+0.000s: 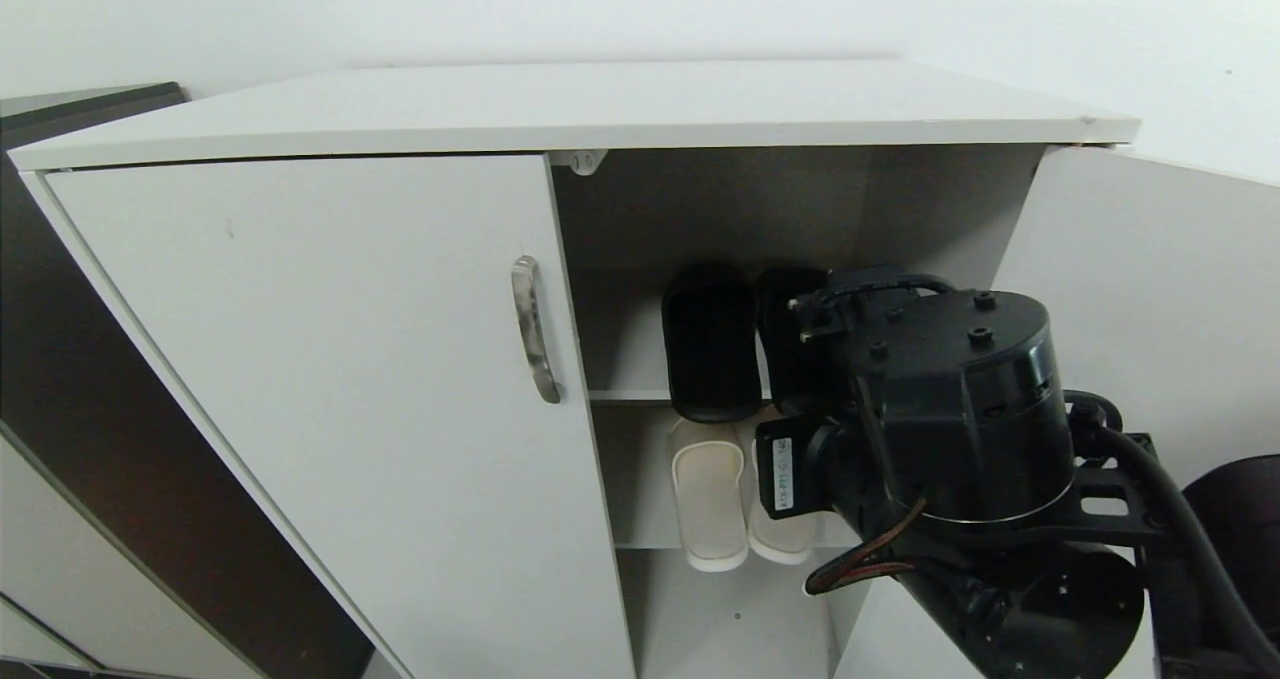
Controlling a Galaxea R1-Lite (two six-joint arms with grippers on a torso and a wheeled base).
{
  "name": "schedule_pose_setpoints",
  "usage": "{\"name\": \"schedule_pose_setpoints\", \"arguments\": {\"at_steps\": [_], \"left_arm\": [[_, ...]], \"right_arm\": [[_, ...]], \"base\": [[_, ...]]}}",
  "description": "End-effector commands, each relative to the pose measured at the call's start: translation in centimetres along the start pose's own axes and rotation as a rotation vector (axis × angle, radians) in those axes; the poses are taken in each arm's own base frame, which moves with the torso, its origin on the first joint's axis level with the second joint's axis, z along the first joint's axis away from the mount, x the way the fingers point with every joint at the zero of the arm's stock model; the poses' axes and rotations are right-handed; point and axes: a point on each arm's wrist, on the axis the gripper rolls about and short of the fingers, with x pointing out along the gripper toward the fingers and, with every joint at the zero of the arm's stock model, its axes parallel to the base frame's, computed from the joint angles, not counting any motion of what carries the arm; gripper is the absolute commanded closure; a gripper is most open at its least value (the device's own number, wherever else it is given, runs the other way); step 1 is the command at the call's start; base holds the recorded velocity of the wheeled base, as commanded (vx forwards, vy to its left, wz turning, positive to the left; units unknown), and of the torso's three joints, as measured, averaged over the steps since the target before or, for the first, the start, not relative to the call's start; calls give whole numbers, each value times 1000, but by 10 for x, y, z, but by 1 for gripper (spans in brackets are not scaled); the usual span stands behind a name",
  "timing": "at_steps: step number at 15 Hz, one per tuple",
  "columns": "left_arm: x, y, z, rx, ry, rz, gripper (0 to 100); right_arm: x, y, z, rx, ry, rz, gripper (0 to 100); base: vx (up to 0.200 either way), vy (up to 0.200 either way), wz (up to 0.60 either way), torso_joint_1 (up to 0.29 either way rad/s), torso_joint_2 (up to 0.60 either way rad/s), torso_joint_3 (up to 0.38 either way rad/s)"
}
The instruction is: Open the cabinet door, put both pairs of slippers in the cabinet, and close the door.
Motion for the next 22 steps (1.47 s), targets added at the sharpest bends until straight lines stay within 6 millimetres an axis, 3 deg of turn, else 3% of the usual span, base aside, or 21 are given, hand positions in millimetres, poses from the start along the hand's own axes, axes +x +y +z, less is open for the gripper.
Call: {"name": "schedule_pose_setpoints", "arguments": {"at_steps": [1,5,22], "left_arm": [[0,0,0,-1,0,0,100],[0,0,0,-1,0,0,100],[0,0,0,-1,0,0,100]], "right_arm": [[-2,-2,0,2,-2,1,100],[-6,-6,-2,-14,4,7,100],[-3,-13,-11,-53,23,-11,100]], "base": [[0,0,0,0,0,0],[0,0,0,0,0,0],[-200,0,0,4,3,3]]}}
